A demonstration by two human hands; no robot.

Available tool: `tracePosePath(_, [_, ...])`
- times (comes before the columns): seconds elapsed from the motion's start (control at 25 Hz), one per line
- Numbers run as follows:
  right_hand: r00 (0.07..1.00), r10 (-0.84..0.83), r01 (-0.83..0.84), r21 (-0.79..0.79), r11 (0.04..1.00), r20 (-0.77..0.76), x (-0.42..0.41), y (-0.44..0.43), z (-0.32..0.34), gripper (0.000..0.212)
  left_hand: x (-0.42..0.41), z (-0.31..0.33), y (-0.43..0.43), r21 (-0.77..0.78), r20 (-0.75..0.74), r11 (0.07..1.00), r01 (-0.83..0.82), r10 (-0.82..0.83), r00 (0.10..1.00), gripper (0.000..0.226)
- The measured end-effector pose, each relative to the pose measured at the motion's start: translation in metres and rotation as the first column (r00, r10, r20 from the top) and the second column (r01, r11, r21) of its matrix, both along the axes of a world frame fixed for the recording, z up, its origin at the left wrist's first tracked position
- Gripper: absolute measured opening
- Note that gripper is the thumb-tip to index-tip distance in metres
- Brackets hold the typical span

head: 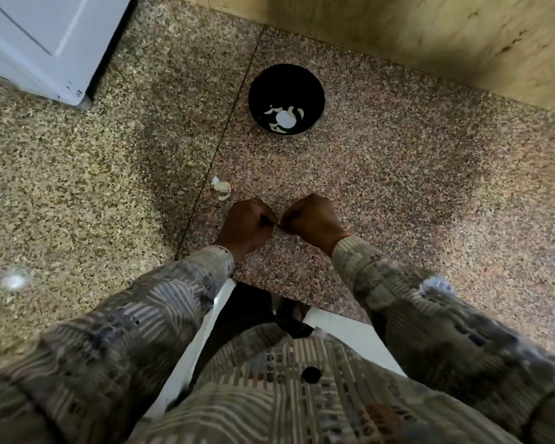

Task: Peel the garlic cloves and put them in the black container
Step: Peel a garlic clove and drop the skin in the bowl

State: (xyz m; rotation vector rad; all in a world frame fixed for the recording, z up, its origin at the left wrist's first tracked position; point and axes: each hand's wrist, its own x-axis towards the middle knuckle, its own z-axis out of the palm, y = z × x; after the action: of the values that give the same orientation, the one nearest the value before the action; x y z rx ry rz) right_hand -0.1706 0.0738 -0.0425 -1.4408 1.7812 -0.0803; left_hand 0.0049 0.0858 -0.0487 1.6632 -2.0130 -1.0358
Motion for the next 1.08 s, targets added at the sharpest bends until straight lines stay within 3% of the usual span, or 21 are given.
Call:
tracePosePath(0.16, [0.986,-0.162,0.164,-0.063,0.985,0.026,0.005,0.009,0.01,0.014,-0.003,0.003,0.004,0.0,0.009,1.0,-0.027,0.027,1.0,0.021])
tracePosePath(0.24, [0.991,-0.108,0.112,-0.05,0.992,0.073,0.007,0.013,0.011,0.009,-0.003,0.005,0.002,0.027,0.009,0.999,-0.033,0.033,0.999,0.018])
tracePosePath(0.36, [0.964,-0.136,0.141,-0.007,0.99,0.23,0.0,0.02,0.025,0.01,0.003,0.015,0.003,0.066,-0.061,0.997,-0.045,0.049,0.997,0.008])
tracePosePath(0.44, [0.863,-0.313,0.304,0.088,0.949,0.396,-0.007,0.023,0.046,0.012,0.0,0.03,0.008,0.11,-0.175,0.986,-0.126,0.144,0.974,0.008])
tracePosePath(0.48, [0.787,-0.375,0.359,0.132,0.924,0.49,-0.01,0.026,0.059,0.01,-0.005,0.04,0.011,0.193,-0.264,0.957,-0.214,0.261,0.929,0.009])
tracePosePath(0.56, [0.729,-0.34,0.361,0.088,0.928,0.594,-0.017,0.032,0.083,0.015,-0.016,0.068,0.017,0.525,-0.422,0.79,-0.317,0.565,0.709,0.008])
tracePosePath(0.64, [0.843,-0.104,0.242,-0.199,0.95,0.527,-0.023,0.039,0.105,0.014,-0.023,0.098,0.022,0.804,-0.447,0.573,-0.158,0.758,0.476,0.014])
tracePosePath(0.72, [0.914,0.101,0.099,-0.458,0.884,0.394,-0.028,0.043,0.126,0.013,-0.029,0.124,0.028,0.886,-0.414,0.461,-0.056,0.839,0.354,0.019])
tracePosePath(0.76, [0.917,0.113,0.102,-0.498,0.861,0.383,-0.03,0.045,0.136,0.013,-0.033,0.135,0.033,0.86,-0.44,0.501,-0.096,0.824,0.356,0.019])
tracePosePath(0.8, [0.89,0.053,0.171,-0.44,0.881,0.452,-0.032,0.046,0.147,0.013,-0.038,0.144,0.039,0.767,-0.501,0.61,-0.2,0.764,0.406,0.016])
tracePosePath(0.84, [0.807,-0.087,0.289,-0.263,0.92,0.585,-0.032,0.045,0.159,0.013,-0.042,0.151,0.044,0.574,-0.554,0.747,-0.335,0.655,0.513,0.013])
tracePosePath(0.88, [0.645,-0.256,0.368,0.001,0.93,0.72,-0.032,0.046,0.173,0.012,-0.043,0.156,0.048,0.3,-0.554,0.852,-0.428,0.521,0.649,0.009])
tracePosePath(0.92, [0.445,-0.406,0.362,0.255,0.897,0.798,-0.031,0.047,0.184,0.011,-0.044,0.164,0.052,0.033,-0.522,0.895,-0.444,0.395,0.756,0.008])
tracePosePath(0.96, [0.297,-0.498,0.327,0.403,0.855,0.815,-0.032,0.048,0.194,0.01,-0.044,0.17,0.053,-0.138,-0.501,0.887,-0.441,0.321,0.803,0.01])
tracePosePath(1.0, [0.233,-0.508,0.307,0.433,0.847,0.829,-0.033,0.05,0.201,0.01,-0.045,0.176,0.052,-0.171,-0.526,0.874,-0.455,0.31,0.792,0.011])
tracePosePath(1.04, [0.233,-0.453,0.32,0.372,0.872,0.861,-0.033,0.051,0.207,0.011,-0.048,0.186,0.049,-0.056,-0.596,0.871,-0.488,0.363,0.717,0.011])
tracePosePath(1.08, [0.309,-0.327,0.377,0.2,0.904,0.893,-0.034,0.051,0.212,0.01,-0.051,0.198,0.047,0.173,-0.672,0.857,-0.485,0.463,0.578,0.009])
